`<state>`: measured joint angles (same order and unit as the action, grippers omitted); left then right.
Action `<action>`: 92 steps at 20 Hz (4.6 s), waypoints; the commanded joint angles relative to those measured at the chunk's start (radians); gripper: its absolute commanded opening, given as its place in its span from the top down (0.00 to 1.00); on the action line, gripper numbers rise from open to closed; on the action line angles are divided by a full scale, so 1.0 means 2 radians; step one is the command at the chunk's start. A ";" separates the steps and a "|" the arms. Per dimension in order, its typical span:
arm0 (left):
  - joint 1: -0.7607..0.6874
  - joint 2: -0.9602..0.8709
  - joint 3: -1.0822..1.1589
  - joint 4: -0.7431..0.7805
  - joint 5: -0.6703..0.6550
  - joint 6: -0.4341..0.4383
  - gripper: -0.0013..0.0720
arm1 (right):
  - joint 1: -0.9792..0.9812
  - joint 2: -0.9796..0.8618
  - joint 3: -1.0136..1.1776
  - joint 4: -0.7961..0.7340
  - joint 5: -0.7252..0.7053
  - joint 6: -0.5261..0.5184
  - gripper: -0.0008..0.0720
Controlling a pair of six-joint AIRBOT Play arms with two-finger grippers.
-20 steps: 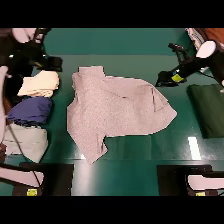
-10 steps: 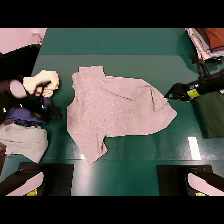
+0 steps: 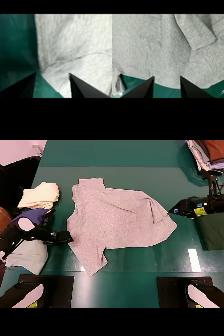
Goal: Fold the shirts.
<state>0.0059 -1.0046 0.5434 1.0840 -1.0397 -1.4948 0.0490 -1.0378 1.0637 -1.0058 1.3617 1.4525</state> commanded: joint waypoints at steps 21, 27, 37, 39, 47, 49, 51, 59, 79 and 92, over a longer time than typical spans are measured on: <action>-0.001 0.021 0.081 -0.034 0.022 0.018 0.95 | -0.129 -0.117 -0.188 0.049 -0.100 -0.058 0.40; 0.000 0.022 0.095 -0.030 0.004 0.014 0.95 | -0.058 -0.160 -0.118 0.044 -0.102 -0.060 0.97; 0.001 0.151 0.534 0.045 -0.077 0.014 0.95 | -0.109 0.108 0.185 0.045 -0.070 -0.059 0.97; 0.001 0.156 0.635 0.045 -0.076 0.007 0.95 | -0.130 0.146 0.250 0.044 -0.069 -0.059 0.97; 0.001 0.144 0.763 0.043 -0.049 -0.027 0.95 | -0.258 0.166 0.419 0.045 -0.010 -0.042 0.97; 0.001 0.119 0.747 0.043 -0.086 -0.025 0.95 | -0.259 0.131 0.449 0.045 0.030 -0.026 0.97; 0.001 0.089 0.710 0.043 -0.130 -0.025 0.95 | -0.259 0.089 0.460 0.045 0.082 -0.007 0.97; 0.001 -0.046 0.473 0.042 -0.161 -0.014 0.95 | -0.123 -0.073 0.289 -0.094 0.170 0.052 0.97; 0.001 -0.274 0.484 0.046 -0.059 0.045 0.95 | -0.022 -0.299 0.279 -0.164 0.003 0.032 0.97; 0.001 -0.273 0.374 0.042 -0.054 0.013 0.30 | -0.022 -0.244 0.104 -0.109 -0.041 0.032 0.44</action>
<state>0.0078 -1.5513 1.3018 1.1698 -1.0981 -1.4425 0.0048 -1.5349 1.2884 -1.2579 1.2678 1.5166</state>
